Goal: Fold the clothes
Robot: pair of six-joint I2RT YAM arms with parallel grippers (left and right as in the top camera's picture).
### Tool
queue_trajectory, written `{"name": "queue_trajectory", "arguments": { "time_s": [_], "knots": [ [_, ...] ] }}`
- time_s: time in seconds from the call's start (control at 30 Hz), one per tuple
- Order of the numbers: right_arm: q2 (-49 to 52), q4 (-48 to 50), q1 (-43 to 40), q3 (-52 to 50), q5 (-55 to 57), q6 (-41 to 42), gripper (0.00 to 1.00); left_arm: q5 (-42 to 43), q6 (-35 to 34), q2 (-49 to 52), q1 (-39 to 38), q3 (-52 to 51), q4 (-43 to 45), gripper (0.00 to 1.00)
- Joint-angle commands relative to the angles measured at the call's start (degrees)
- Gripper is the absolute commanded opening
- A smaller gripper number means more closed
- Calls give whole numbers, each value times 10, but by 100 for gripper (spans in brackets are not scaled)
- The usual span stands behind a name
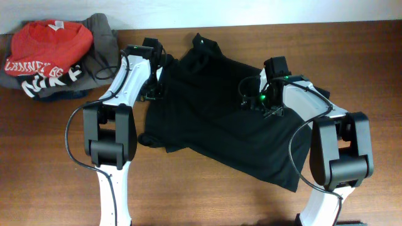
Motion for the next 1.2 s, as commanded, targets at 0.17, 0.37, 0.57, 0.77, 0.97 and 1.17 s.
{"name": "queue_trajectory", "arguments": {
  "time_s": [0.17, 0.37, 0.57, 0.77, 0.97, 1.17],
  "knots": [
    [1, 2, 3, -14, 16, 4, 99, -8, -6, 2, 1, -5, 3, 70],
    [1, 1, 3, -14, 16, 4, 99, -8, -6, 2, 1, -41, 33, 70],
    [1, 2, 3, -14, 16, 4, 99, -8, -5, 2, 1, -47, 45, 70],
    [1, 2, 3, -14, 16, 4, 99, -8, -5, 2, 1, -49, 50, 48],
    [1, 1, 3, -14, 16, 4, 99, -8, -5, 2, 1, -53, 53, 29],
    [1, 1, 3, -14, 16, 4, 99, -9, -5, 2, 1, -68, 72, 1]
  ]
}}
